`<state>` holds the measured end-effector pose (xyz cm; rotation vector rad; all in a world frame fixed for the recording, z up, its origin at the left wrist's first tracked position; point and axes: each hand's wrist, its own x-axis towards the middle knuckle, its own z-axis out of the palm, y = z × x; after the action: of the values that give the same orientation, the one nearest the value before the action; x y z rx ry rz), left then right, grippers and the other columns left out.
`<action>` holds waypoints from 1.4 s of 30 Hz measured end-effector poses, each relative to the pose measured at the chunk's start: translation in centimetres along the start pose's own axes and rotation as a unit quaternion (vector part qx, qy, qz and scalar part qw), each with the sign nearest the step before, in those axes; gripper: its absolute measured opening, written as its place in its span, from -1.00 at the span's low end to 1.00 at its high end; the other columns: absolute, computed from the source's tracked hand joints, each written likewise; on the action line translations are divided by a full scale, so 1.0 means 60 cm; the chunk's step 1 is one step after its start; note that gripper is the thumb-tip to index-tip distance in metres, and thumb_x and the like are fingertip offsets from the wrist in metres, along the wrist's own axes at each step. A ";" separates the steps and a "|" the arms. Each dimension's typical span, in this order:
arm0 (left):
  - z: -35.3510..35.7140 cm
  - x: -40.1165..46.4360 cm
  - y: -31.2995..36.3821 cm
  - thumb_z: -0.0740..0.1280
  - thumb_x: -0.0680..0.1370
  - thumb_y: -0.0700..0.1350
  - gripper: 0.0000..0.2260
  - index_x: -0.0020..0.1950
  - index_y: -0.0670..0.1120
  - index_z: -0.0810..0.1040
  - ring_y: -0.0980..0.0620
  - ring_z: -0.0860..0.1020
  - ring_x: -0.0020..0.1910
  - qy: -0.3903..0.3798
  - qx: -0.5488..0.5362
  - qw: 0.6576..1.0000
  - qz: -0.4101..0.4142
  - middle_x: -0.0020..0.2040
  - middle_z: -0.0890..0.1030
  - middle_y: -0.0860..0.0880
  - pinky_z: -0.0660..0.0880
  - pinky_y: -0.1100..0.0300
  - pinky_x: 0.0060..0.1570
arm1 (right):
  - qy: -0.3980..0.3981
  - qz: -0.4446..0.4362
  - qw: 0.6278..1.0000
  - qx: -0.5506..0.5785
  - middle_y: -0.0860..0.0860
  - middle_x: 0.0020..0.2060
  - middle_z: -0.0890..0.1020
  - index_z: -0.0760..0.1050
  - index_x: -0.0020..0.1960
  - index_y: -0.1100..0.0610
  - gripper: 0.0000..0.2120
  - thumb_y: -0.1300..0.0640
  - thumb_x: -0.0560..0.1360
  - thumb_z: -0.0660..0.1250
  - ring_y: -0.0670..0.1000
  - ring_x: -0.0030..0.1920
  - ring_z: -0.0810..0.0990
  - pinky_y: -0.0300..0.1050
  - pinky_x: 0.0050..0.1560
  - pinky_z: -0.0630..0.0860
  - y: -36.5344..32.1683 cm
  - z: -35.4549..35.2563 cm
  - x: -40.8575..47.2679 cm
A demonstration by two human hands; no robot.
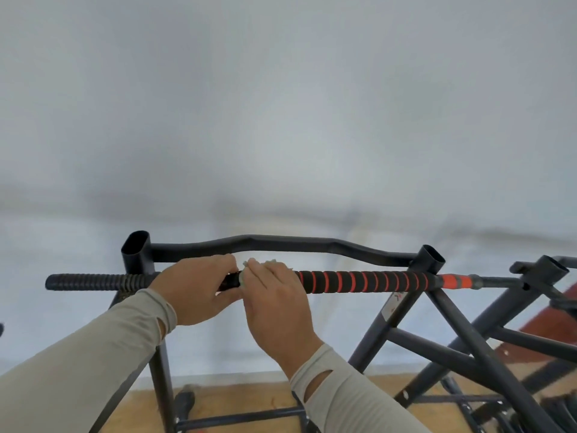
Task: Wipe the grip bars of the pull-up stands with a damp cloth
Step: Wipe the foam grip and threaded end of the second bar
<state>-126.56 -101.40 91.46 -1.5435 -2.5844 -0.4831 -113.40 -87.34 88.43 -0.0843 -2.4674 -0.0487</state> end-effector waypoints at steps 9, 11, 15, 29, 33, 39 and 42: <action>-0.006 0.002 0.006 0.33 0.51 0.30 -0.71 -0.03 0.15 0.34 0.19 0.51 -0.30 -0.013 0.058 0.998 -0.011 -0.20 0.52 0.18 0.42 0.30 -0.27 | -0.054 -0.057 0.995 -0.065 0.04 0.20 0.68 0.61 0.27 0.13 -0.61 0.23 0.46 0.51 0.08 0.15 0.64 0.02 0.21 0.62 0.134 -0.070 -0.046; -0.008 0.000 0.007 0.32 0.51 0.31 -0.72 -0.06 0.16 0.35 0.20 0.51 -0.33 -0.017 0.064 0.998 -0.011 -0.24 0.52 0.18 0.38 0.34 -0.31 | -0.043 -0.017 0.994 -0.097 0.04 0.15 0.71 0.63 0.23 0.15 -0.54 0.27 0.35 0.60 0.08 0.07 0.69 0.02 0.13 0.66 0.186 -0.090 -0.072; -0.005 0.000 0.002 0.29 0.51 0.33 -0.73 -0.08 0.16 0.39 0.19 0.52 -0.36 -0.006 0.065 0.998 0.002 -0.31 0.53 0.17 0.48 0.29 -0.27 | -0.053 0.046 0.982 -0.174 0.04 0.05 0.74 0.67 0.17 0.18 -0.43 0.35 0.18 0.66 0.09 -0.02 0.72 0.01 0.07 0.66 0.279 -0.140 -0.120; 0.023 0.000 0.000 0.03 0.50 0.37 -0.62 -0.12 0.15 0.47 0.16 0.44 -0.29 0.082 0.106 0.989 0.059 -0.24 0.37 0.18 0.46 0.21 -0.28 | -0.026 0.333 0.940 -0.071 0.03 0.02 0.72 0.63 0.17 0.12 -0.81 0.16 0.67 0.26 0.08 0.10 0.69 0.06 0.26 0.60 0.302 -0.163 -0.125; 0.024 -0.010 0.006 0.05 0.52 0.35 -0.58 0.10 0.10 0.50 0.12 0.53 -0.24 0.075 0.082 0.993 0.045 -0.14 0.49 0.18 0.49 0.19 -0.24 | 0.025 0.243 0.969 -0.027 -0.02 0.06 0.72 0.63 0.16 0.11 -0.84 0.15 0.64 0.31 0.06 0.21 0.66 0.03 0.39 0.50 0.198 -0.104 -0.097; -0.003 0.000 0.015 0.31 0.46 0.36 -0.56 0.15 0.13 0.31 0.16 0.50 -0.32 0.008 0.084 0.996 -0.004 -0.18 0.53 0.19 0.45 0.24 -0.27 | 0.039 0.089 0.995 0.014 0.01 0.17 0.71 0.65 0.17 0.12 -0.78 0.13 0.62 0.27 0.05 0.24 0.65 0.02 0.46 0.45 0.031 -0.031 -0.026; -0.006 0.011 0.020 0.34 0.49 0.26 -0.64 0.09 0.10 0.31 0.17 0.47 -0.40 -0.003 0.075 0.996 -0.042 -0.32 0.49 0.17 0.37 0.26 -0.37 | 0.013 0.032 0.999 0.028 0.03 0.27 0.67 0.62 0.25 0.11 -0.74 0.16 0.62 0.25 0.08 0.34 0.59 0.07 0.48 0.42 -0.021 0.004 -0.005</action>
<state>-125.85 -100.42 92.21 -1.3955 -2.6318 -0.2849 -113.39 -88.58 88.04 -0.1382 -2.4366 0.0478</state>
